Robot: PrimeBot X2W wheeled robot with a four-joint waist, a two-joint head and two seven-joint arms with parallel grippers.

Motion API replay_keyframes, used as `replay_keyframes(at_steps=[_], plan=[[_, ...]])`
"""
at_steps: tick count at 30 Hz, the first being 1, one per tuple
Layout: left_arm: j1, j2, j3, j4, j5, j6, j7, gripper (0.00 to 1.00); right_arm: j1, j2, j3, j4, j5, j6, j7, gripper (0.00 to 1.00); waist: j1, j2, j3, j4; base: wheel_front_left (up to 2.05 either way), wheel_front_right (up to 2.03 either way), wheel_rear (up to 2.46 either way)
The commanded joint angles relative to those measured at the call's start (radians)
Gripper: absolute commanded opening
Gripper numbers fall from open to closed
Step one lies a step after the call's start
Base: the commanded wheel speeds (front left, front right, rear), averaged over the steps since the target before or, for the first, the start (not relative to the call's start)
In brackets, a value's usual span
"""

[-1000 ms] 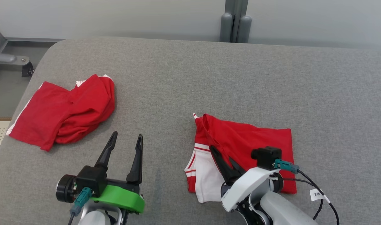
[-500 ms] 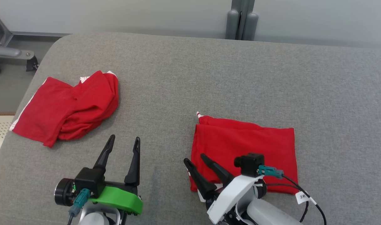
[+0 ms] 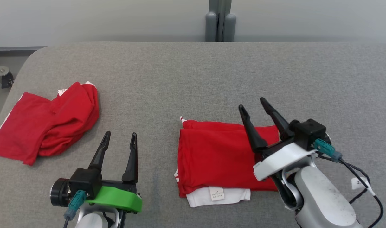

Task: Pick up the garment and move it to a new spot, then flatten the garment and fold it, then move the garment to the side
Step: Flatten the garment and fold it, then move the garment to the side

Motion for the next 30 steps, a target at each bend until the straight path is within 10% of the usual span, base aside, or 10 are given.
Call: replay_keyframes(at_steps=[1, 11, 30], plan=[[0.012, 0.001, 0.005, -0.009, -0.012, 0.008, 0.0, 1.0, 0.029, -0.003, -0.036, -0.036, -0.045, 0.0, -0.003, 1.0, 0.0, 0.0, -0.003, -0.023, 0.0, 0.0, 0.0], [0.024, 0.001, 0.003, -0.066, -0.019, 0.032, 0.0, 1.0, 0.166, -0.017, -0.226, -0.217, -0.27, 0.0, -0.003, 1.0, 0.0, 0.0, 0.009, -0.071, 0.0, 0.0, 0.0], [0.021, 0.002, 0.02, -0.052, 0.028, 0.018, 0.0, 1.0, 0.207, 0.028, -0.303, -0.229, -0.315, 0.0, -0.003, 1.0, 0.0, 0.0, 0.02, -0.096, 0.0, 0.0, 0.0]])
